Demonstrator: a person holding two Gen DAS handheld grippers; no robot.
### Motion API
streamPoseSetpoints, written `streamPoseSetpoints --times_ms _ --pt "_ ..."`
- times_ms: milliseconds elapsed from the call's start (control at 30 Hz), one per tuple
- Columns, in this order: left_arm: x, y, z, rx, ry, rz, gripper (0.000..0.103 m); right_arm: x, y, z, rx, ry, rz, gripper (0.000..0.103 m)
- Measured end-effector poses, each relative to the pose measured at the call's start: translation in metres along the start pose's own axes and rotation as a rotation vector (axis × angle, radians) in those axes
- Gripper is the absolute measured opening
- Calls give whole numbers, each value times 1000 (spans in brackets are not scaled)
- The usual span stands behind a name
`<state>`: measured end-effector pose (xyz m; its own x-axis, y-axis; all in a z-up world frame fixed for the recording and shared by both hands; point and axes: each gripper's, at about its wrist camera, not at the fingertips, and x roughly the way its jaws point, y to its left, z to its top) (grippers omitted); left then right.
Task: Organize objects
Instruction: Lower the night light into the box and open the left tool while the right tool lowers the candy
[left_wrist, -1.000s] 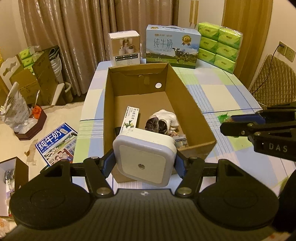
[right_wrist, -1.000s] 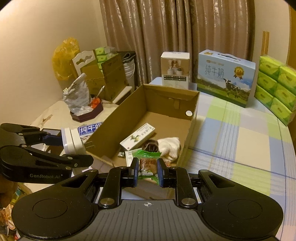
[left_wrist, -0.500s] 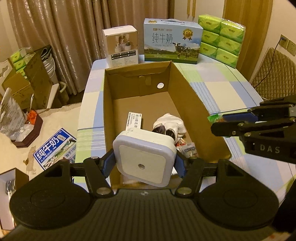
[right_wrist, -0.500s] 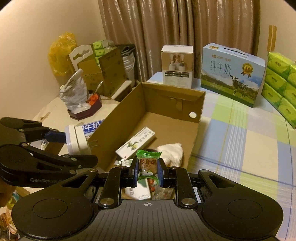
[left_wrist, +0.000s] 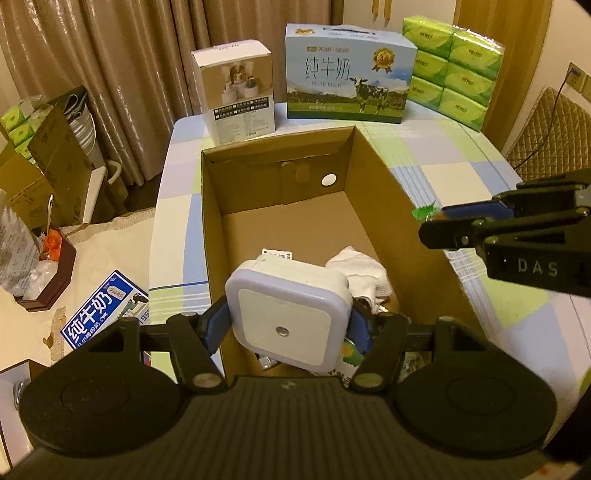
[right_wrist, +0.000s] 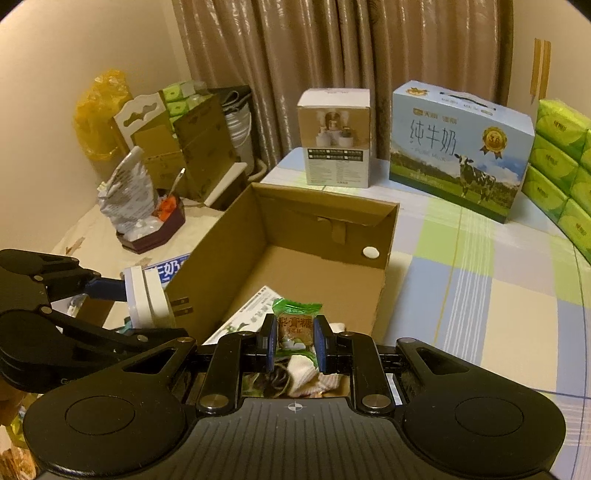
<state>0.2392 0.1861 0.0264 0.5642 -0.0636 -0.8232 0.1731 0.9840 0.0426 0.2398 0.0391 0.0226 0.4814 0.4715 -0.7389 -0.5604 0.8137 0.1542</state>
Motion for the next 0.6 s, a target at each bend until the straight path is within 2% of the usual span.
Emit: streamPoseSetpoints --times_ms 600 --pt "35 3 15 1 24 -14 61 26 -14 3 19 20 5 18"
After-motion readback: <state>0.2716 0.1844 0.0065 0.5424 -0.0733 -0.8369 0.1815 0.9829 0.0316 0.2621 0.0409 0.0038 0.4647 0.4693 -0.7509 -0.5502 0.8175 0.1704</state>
